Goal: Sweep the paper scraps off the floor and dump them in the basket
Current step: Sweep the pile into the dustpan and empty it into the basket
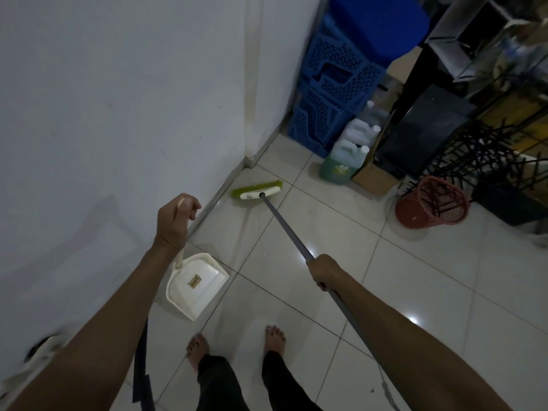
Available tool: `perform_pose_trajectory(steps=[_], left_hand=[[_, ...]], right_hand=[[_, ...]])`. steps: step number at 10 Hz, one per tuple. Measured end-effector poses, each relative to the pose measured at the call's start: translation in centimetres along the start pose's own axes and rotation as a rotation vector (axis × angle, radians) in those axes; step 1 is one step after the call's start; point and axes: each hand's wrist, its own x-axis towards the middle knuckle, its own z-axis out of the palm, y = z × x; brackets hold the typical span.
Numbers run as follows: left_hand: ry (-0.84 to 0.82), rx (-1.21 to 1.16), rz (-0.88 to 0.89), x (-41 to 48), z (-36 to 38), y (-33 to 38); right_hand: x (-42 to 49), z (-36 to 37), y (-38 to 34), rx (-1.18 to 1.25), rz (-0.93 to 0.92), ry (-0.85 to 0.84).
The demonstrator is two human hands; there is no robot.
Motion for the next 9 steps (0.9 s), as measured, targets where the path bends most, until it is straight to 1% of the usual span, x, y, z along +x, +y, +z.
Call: perform_pose_trajectory(steps=[1,2,3,5,7,8,9], left_hand=[[-0.006,-0.005,-0.01,-0.5,0.1,2.2],[-0.012,-0.008,-0.031,-1.7,0.1,3.2],[-0.001,-0.061,-0.072,-2.7,0.2,4.7],[-0.008,-0.192,-0.138,-4.3,0.2,7.9],[-0.034,-0.321,-0.185,-6.2,3.1,12.2],[-0.051,-0.273,-0.181,-7.2,5.2,14.6],[-0.08,-0.289,-0.184,-8.3,8.1,17.4]], right_hand=[[-1.2,-0.3,1.5,-0.026,0.053,0.021],[-2.8,-0.7,3.3,-0.009,0.102,0.054],[-5.3,-0.9,5.2,0.029,0.125,0.07],[-10.1,-0.8,7.8,0.047,0.104,0.09],[-14.2,-1.3,10.3,0.148,0.111,0.122],[-15.6,-2.4,12.2,0.181,0.117,0.121],[-16.9,-3.9,15.4,0.198,0.118,0.132]])
